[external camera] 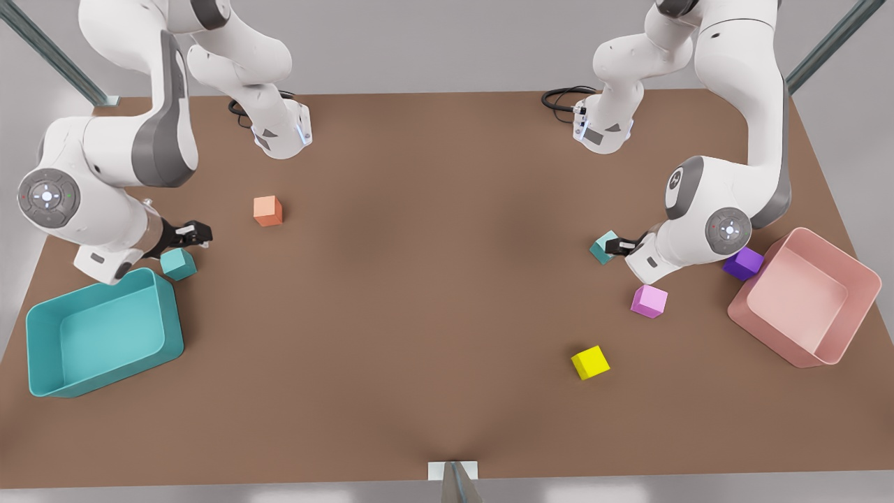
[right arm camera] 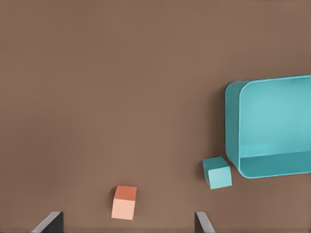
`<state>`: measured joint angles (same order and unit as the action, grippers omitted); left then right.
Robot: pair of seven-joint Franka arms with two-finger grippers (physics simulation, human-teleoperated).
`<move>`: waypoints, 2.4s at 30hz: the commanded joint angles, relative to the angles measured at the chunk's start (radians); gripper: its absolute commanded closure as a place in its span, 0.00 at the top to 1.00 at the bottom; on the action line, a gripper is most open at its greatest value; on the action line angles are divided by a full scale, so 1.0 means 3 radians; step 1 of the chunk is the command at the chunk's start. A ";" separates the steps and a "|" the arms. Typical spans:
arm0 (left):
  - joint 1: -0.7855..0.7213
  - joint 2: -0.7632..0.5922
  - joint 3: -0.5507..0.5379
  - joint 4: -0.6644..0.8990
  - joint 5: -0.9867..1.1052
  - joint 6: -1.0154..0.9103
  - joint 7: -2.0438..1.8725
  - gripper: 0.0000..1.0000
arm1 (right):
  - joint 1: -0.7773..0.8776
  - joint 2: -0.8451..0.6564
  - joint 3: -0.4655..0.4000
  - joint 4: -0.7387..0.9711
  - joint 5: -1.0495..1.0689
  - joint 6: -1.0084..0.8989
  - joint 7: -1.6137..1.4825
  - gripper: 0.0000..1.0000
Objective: Stack the two blue cubes on top of each other
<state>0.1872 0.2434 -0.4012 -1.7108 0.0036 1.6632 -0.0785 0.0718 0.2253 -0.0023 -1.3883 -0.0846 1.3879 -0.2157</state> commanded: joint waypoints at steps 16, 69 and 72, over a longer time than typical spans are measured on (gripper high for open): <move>0.0000 0.0002 0.0003 0.0001 0.0003 0.0014 -0.0045 1.00 | -0.1103 0.0497 -0.0084 -0.0588 0.0042 0.0998 -0.2282 1.00; 0.0000 0.0022 -0.0002 0.0001 0.0003 0.0014 -0.0045 1.00 | -0.1825 0.0052 -0.0105 -0.2986 0.0399 0.3207 -0.3147 1.00; 0.0000 0.0022 -0.0002 0.0001 0.0003 0.0014 -0.0045 1.00 | -0.1840 0.0113 -0.0105 -0.2976 0.0399 0.3207 -0.3147 1.00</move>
<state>0.1872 0.2511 -0.4012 -1.7108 0.0037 1.6676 -0.0912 -0.4801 0.2570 -0.0337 -2.2819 0.0342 2.3546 -1.1236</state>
